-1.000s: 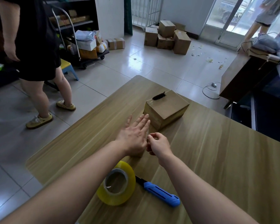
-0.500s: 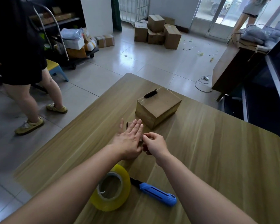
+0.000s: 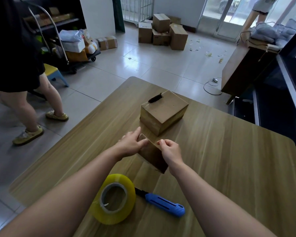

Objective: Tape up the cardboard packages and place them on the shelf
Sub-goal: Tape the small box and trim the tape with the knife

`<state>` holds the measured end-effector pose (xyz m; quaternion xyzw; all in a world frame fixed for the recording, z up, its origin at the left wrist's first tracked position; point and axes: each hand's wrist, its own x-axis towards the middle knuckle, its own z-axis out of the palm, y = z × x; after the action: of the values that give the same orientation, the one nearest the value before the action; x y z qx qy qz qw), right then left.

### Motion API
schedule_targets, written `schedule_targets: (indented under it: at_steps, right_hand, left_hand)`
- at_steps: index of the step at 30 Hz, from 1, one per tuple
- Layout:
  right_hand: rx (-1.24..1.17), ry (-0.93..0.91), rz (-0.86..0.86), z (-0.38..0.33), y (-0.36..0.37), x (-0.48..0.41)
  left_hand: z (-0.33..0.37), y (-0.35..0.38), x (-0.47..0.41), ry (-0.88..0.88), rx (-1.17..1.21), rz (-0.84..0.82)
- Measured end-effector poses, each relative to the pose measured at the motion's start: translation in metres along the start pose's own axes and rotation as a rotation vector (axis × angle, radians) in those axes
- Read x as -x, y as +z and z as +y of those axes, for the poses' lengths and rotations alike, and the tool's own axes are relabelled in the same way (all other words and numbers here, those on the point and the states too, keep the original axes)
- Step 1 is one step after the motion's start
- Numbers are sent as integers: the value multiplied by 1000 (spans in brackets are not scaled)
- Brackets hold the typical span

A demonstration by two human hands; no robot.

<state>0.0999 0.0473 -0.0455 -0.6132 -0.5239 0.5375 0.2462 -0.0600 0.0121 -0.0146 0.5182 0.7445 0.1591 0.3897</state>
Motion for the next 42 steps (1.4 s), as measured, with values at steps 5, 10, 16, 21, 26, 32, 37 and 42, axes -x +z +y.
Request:
schedule_targets:
  at_steps: [5,10,16,21,26,32,37,42]
  right_hand:
    - [151,5,11,15,-10,-1]
    - [357,-45,-77,31,-6,-3]
    - [484,-59,-64,45,-1,-9]
    - [411,-37,13,45,2,-18]
    - [488,-35,-5,50,2,-18]
    - [638,-115,4,51,4,-12]
    - [904,-162,-23,36,8,-17]
    - [991,-213,-92,37,20,-19]
  left_hand:
    - [-17,15,-1,-187,445,-111]
    - [-31,39,-1,-260,442,-112]
    - [-32,63,-9,-4,-237,129]
    - [-20,78,-8,414,-776,-34]
    - [-26,86,-7,402,-919,-98]
    - [-26,83,-8,418,-811,-111]
    - [-28,62,-19,396,-483,98]
    - [-40,64,-27,295,-621,157]
